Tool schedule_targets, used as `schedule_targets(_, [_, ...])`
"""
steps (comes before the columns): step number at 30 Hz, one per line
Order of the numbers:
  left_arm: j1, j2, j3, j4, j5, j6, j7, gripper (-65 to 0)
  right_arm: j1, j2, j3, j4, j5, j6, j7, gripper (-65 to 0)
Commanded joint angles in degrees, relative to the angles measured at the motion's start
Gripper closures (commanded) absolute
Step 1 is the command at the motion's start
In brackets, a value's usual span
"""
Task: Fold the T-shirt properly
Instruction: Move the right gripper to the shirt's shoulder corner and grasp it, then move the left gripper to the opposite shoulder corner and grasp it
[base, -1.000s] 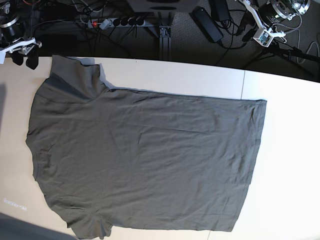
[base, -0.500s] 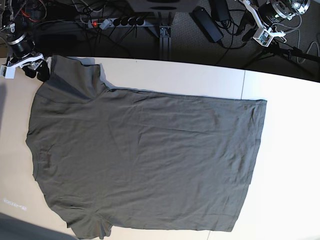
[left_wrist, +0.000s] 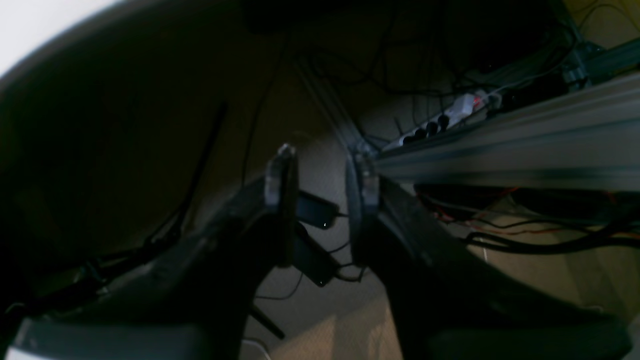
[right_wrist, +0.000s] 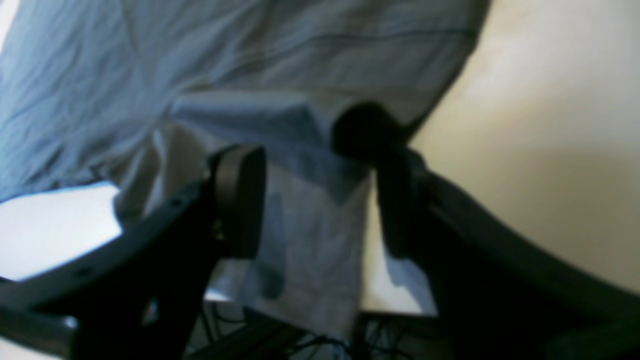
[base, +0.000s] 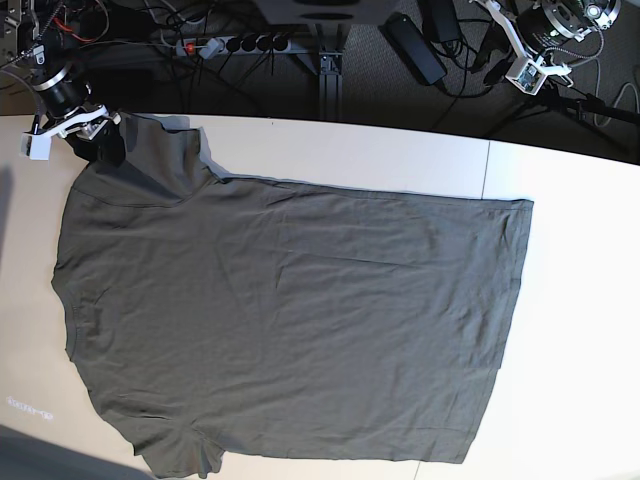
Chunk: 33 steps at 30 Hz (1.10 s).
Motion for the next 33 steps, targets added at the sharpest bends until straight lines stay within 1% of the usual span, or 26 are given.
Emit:
schedule_targets(1, [0.5,-0.5,-0.4,1.1,-0.5,-1.0,-0.7,-19.9,-1.5,-0.8,-1.9,-1.0,-2.4,1.7,-10.1,-36.2])
schedule_targets(6, [0.5,-0.5,-1.9,1.4,-1.0,-1.0,-0.7,-19.9,-1.5,-1.9,-3.4,-1.0,-2.4,2.1,-11.4,-36.2])
schedule_targets(10, [0.5,-0.5,-4.7,1.4,-4.0,-1.0,-0.2,-19.8,-1.5,-2.8,-3.4,-1.0,-2.4,2.1,-11.4,-36.2])
schedule_targets(14, [0.5,-0.5,-7.9,1.8,-5.8,-1.0,0.5,-19.8,-1.4,-2.8,-3.4,-1.0,-2.4,2.0,-11.3,-35.9])
schedule_targets(15, [0.5,-0.5,-8.7,2.1,-6.8,-1.0,0.9,-19.8,-1.4,-2.8,-3.4,-1.0,-2.5,2.0,-11.3,-34.6])
schedule_targets(16, [0.5,-0.5,-9.7,2.6,-7.9,-1.1,1.4,-19.8,-1.5,-2.8,-3.4,-1.0,-2.5,2.0,-11.3,-30.5])
schedule_targets(18, [0.5,-0.5,-11.8,4.2,-10.8,-1.1,2.6,-19.8,-1.5,-2.8,-3.4,-1.0,-2.7,2.0,-11.0,-18.4])
schedule_targets(20, [0.5,-0.7,-13.9,6.1,-14.1,-1.1,4.0,-19.9,-1.4,-2.8,-3.4,-1.0,-3.6,2.0,-10.1,-3.4])
schedule_targets(21, [0.5,-0.9,-15.1,7.1,-15.6,-1.1,4.6,-21.1,-1.4,-2.8,-3.4,-1.0,-4.1,2.0,-9.9,0.0])
schedule_targets(22, [0.5,-1.3,-16.1,8.0,-17.0,-1.1,5.2,-24.1,-1.3,-2.8,-3.4,-1.0,-5.1,2.0,-9.8,0.0])
schedule_targets(24, [0.5,-2.4,-17.8,9.6,-20.0,-1.1,6.1,-32.3,-1.1,-2.8,-3.4,-1.0,-7.5,2.0,-9.5,0.0])
schedule_targets(25, [0.3,-3.1,-18.4,10.2,-21.5,-1.1,6.3,-35.4,-1.0,-2.8,-3.4,-0.9,-8.9,2.0,-9.2,0.0])
schedule_targets(26, [0.0,-3.8,-18.8,10.4,-22.7,-1.1,6.7,-36.9,-1.0,-2.8,-3.4,-0.9,-10.1,2.0,-9.2,0.0])
schedule_targets(30, [-3.9,-5.6,-18.9,10.2,-26.3,-1.1,10.5,-37.5,-1.0,-2.8,-3.4,-0.4,-12.3,2.0,-8.3,0.0])
schedule_targets(33, [-7.9,-6.1,-18.9,8.0,-28.5,-1.1,11.6,-37.5,-1.0,-2.8,-3.4,0.2,-12.5,2.0,-8.1,0.0])
